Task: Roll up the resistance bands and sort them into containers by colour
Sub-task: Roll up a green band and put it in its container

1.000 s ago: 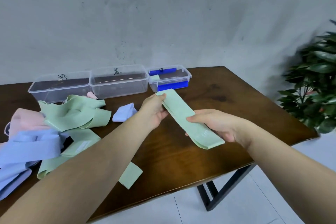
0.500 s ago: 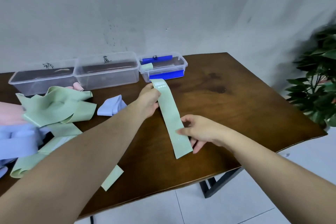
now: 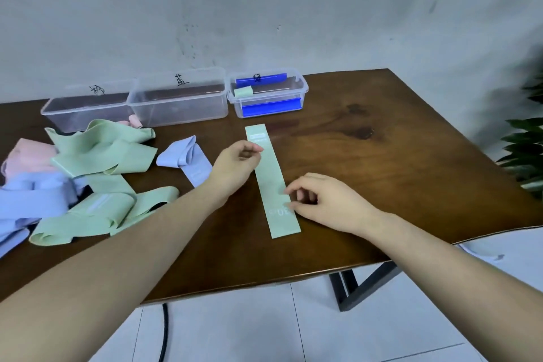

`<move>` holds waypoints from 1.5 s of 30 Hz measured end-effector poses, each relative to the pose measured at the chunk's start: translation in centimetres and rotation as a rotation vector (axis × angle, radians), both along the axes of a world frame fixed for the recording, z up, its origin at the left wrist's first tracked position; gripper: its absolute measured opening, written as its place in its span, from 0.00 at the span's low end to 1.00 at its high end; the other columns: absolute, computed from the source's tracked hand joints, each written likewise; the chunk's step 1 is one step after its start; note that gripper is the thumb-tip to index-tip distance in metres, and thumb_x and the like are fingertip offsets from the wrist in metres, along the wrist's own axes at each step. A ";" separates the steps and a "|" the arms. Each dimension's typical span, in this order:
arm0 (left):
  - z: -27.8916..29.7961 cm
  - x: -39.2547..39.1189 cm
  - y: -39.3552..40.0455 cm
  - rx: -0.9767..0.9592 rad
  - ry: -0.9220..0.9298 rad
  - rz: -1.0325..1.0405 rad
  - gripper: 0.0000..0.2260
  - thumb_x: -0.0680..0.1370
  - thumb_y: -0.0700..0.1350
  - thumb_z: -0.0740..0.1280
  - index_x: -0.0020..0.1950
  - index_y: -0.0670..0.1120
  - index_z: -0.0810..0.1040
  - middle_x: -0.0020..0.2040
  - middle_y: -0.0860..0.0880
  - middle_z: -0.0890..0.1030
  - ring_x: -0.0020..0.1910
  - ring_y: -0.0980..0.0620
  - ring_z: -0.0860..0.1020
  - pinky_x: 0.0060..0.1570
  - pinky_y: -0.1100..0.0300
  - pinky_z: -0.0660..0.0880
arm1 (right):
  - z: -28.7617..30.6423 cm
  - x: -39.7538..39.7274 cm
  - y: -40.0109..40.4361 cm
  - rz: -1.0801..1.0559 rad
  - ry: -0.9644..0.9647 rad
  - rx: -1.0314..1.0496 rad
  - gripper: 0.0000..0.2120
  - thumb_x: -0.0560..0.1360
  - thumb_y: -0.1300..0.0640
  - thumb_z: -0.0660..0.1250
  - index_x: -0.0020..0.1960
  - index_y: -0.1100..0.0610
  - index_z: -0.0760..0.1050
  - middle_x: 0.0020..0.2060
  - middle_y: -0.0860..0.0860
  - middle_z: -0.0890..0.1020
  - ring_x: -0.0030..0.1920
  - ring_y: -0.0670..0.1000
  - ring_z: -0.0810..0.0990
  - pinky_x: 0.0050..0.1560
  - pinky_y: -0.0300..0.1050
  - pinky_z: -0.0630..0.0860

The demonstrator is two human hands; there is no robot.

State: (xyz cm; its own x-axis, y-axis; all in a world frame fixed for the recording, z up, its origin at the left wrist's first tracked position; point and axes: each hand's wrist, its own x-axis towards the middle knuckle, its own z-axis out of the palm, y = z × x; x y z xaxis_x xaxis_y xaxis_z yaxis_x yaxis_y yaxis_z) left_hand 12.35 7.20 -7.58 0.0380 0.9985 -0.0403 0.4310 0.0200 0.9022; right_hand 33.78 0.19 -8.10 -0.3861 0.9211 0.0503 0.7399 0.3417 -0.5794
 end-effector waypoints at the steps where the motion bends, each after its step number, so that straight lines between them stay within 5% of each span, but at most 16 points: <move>1: 0.0 -0.2 -1.2 0.012 0.036 -0.065 0.04 0.80 0.45 0.67 0.52 0.54 0.79 0.49 0.55 0.81 0.45 0.60 0.79 0.47 0.64 0.78 | -0.2 0.4 -0.2 0.022 0.020 0.021 0.10 0.77 0.47 0.71 0.58 0.41 0.79 0.45 0.40 0.77 0.47 0.41 0.76 0.48 0.35 0.75; 5: -1.2 -1.0 -6.5 0.087 0.171 -0.281 0.06 0.77 0.46 0.72 0.51 0.55 0.79 0.48 0.57 0.80 0.46 0.58 0.78 0.46 0.68 0.73 | -1.0 1.6 -1.5 0.110 0.017 0.100 0.13 0.76 0.45 0.70 0.61 0.42 0.79 0.53 0.37 0.78 0.55 0.40 0.73 0.55 0.34 0.72; 9: -2.8 -1.9 -9.6 0.210 0.316 -0.426 0.11 0.74 0.50 0.75 0.54 0.56 0.79 0.51 0.61 0.77 0.53 0.57 0.76 0.52 0.68 0.71 | -2.1 1.8 -2.3 0.189 -0.050 0.174 0.17 0.76 0.39 0.68 0.64 0.41 0.77 0.58 0.36 0.76 0.59 0.41 0.72 0.62 0.44 0.70; 15: -3.6 -1.6 -10.5 0.478 0.544 -0.425 0.12 0.75 0.56 0.70 0.55 0.53 0.83 0.53 0.58 0.78 0.49 0.58 0.73 0.53 0.66 0.72 | -2.6 1.0 -2.3 0.240 -0.112 0.254 0.15 0.78 0.39 0.62 0.58 0.43 0.82 0.57 0.38 0.77 0.59 0.42 0.71 0.58 0.49 0.73; 21: -3.8 -0.9 -11.8 0.616 0.535 -0.365 0.08 0.78 0.52 0.69 0.50 0.51 0.85 0.48 0.57 0.82 0.44 0.59 0.75 0.47 0.65 0.74 | -2.7 0.8 -3.0 0.224 -0.024 0.316 0.09 0.78 0.49 0.71 0.55 0.50 0.85 0.51 0.42 0.81 0.52 0.44 0.73 0.55 0.46 0.77; 27: -3.9 -0.3 -13.4 0.653 0.498 -0.320 0.09 0.78 0.52 0.67 0.50 0.51 0.85 0.46 0.58 0.83 0.44 0.59 0.77 0.47 0.65 0.75 | -3.0 1.5 -4.5 0.229 0.024 0.293 0.12 0.78 0.45 0.68 0.54 0.49 0.85 0.47 0.38 0.79 0.47 0.42 0.72 0.50 0.34 0.73; 36: -3.6 -0.1 -13.6 0.523 0.430 -0.261 0.05 0.76 0.48 0.73 0.50 0.53 0.85 0.42 0.60 0.81 0.42 0.60 0.76 0.45 0.65 0.74 | -2.6 1.5 -4.8 0.096 0.165 0.063 0.11 0.77 0.51 0.72 0.59 0.43 0.81 0.45 0.38 0.79 0.43 0.46 0.75 0.41 0.33 0.71; 45: -3.7 0.2 -13.7 0.475 0.390 -0.261 0.05 0.77 0.45 0.72 0.51 0.53 0.84 0.41 0.61 0.78 0.41 0.58 0.75 0.42 0.65 0.74 | -2.2 0.8 -5.2 0.095 0.128 0.060 0.07 0.79 0.54 0.69 0.56 0.47 0.83 0.44 0.37 0.78 0.47 0.38 0.76 0.43 0.29 0.69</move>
